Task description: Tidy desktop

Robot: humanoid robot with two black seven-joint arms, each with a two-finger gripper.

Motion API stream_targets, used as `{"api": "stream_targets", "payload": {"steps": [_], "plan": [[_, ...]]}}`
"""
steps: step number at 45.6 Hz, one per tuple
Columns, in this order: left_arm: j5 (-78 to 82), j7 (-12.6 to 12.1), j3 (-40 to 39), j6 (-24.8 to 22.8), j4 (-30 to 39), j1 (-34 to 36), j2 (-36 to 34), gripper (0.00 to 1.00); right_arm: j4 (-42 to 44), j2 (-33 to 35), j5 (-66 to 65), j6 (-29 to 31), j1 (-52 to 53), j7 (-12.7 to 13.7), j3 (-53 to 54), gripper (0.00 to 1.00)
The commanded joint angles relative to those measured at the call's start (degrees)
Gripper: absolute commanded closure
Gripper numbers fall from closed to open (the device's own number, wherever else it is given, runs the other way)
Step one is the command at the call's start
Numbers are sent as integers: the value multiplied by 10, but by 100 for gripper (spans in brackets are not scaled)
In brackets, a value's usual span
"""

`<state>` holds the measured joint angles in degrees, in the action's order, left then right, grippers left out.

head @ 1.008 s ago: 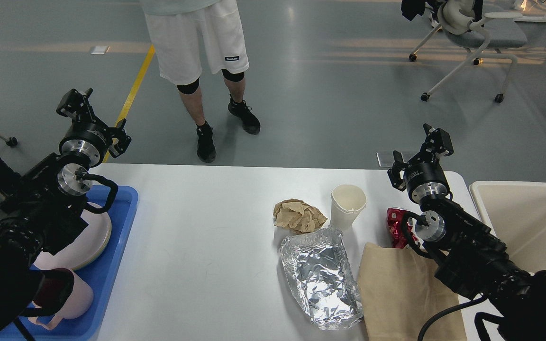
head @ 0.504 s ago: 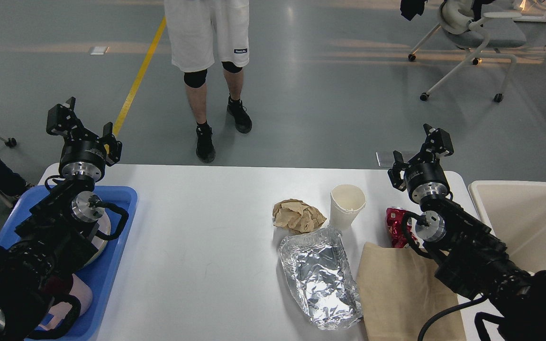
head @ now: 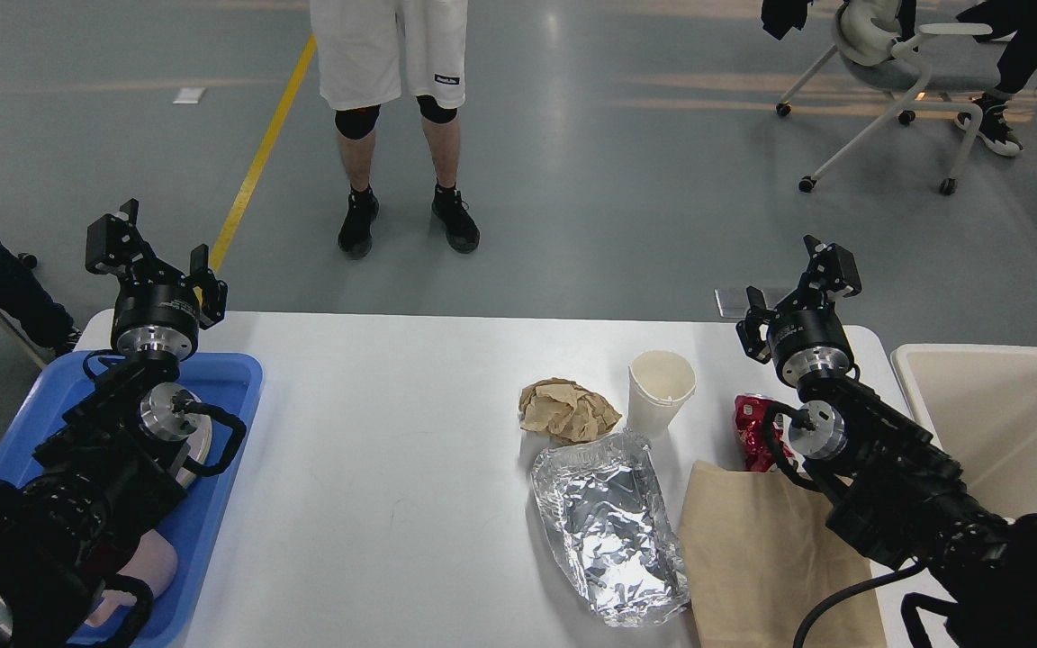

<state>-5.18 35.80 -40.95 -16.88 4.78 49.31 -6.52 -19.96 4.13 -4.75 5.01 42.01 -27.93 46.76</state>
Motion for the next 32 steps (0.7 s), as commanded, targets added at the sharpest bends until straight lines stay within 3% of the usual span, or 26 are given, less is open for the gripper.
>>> {"api": "stream_targets", "payload": {"steps": [1, 32], "plan": [[0, 14, 0, 0, 0, 0, 1, 4, 0, 0, 0, 0, 0, 0, 0, 0], [0, 16, 0, 0, 0, 0, 1, 4, 0, 0, 0, 0, 0, 0, 0, 0]]}}
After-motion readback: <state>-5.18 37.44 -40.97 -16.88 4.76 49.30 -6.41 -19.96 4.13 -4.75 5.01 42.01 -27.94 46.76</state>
